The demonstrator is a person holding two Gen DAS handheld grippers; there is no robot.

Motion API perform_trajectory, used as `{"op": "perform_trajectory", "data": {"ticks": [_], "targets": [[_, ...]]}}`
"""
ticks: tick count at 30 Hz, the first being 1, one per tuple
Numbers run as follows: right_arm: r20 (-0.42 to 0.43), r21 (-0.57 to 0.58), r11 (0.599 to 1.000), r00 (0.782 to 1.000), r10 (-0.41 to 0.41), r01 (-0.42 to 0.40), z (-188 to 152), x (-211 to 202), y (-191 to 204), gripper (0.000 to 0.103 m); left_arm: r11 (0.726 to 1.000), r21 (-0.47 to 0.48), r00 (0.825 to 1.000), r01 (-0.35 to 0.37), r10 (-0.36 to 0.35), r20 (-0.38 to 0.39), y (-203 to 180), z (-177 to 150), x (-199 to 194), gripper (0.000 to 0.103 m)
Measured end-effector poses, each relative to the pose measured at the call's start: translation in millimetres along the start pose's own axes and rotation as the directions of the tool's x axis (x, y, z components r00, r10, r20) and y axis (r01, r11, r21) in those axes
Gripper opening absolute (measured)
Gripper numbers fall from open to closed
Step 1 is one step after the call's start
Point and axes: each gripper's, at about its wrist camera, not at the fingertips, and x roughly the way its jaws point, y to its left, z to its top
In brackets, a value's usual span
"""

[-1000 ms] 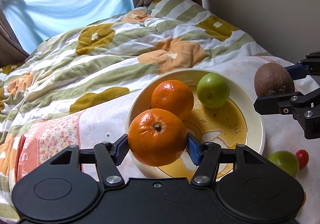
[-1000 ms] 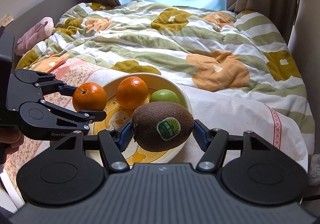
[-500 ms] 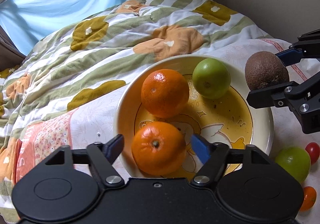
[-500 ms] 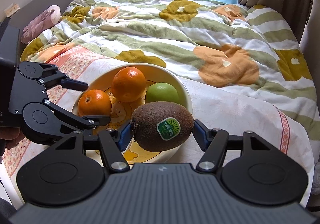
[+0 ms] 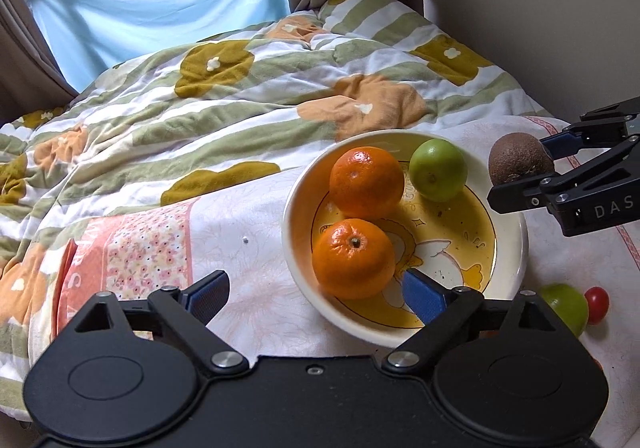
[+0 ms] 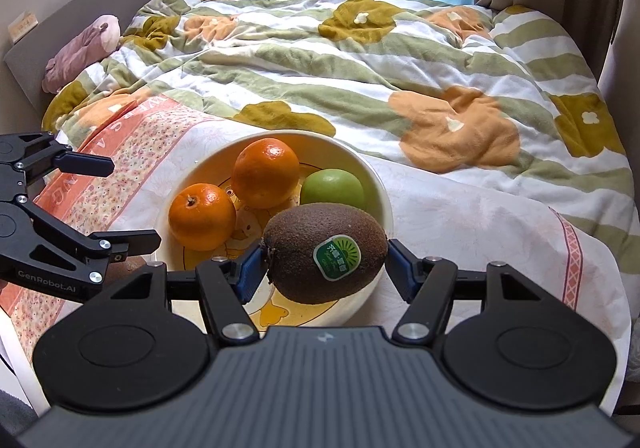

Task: Organize fruits
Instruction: 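Lower the kiwi into the bowl beside the apple and open the right gripper, then lift both grippers away from the bowl toward the remaining fruit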

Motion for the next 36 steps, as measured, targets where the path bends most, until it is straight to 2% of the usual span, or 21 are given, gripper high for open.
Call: {"op": "perform_trajectory", "data": {"ticks": [7,19,22,24,25,36], "targets": [[-0.042,0.004,1.0,0.999,-0.007,0.007,-4,19,18,0.079,0.999,-0.048,1.0,0.006,-0.006,-0.006,13,-8,-6,0.095],[-0.08,-0.015,0.998,0.995,-0.057,0.056,-8,49,42,0.079,0.999,-0.053,1.0,0.0,-0.001,-0.018,23,-22,-10,0.095],[-0.065,-0.025,0.996,0.994,-0.092,0.09,-10,52,47,0.082,0.999,-0.052,1.0,0.0,-0.001,-0.018,24,-24,-12,0.095],[-0.031,-0.03,0.994,0.994,-0.103,0.102,-13,49,49,0.101,0.999,-0.052,1.0,0.0,-0.001,-0.018,24,-24,-13,0.095],[-0.019,-0.031,0.995,0.995,-0.1,0.099,-13,47,49,0.103,0.999,-0.052,1.0,0.001,-0.002,-0.017,25,-25,-14,0.095],[0.081,-0.009,0.99,0.987,-0.139,0.14,-17,7,56,0.103,0.997,-0.07,0.999,0.009,-0.006,0.046,37,-33,-43,0.095]]}}
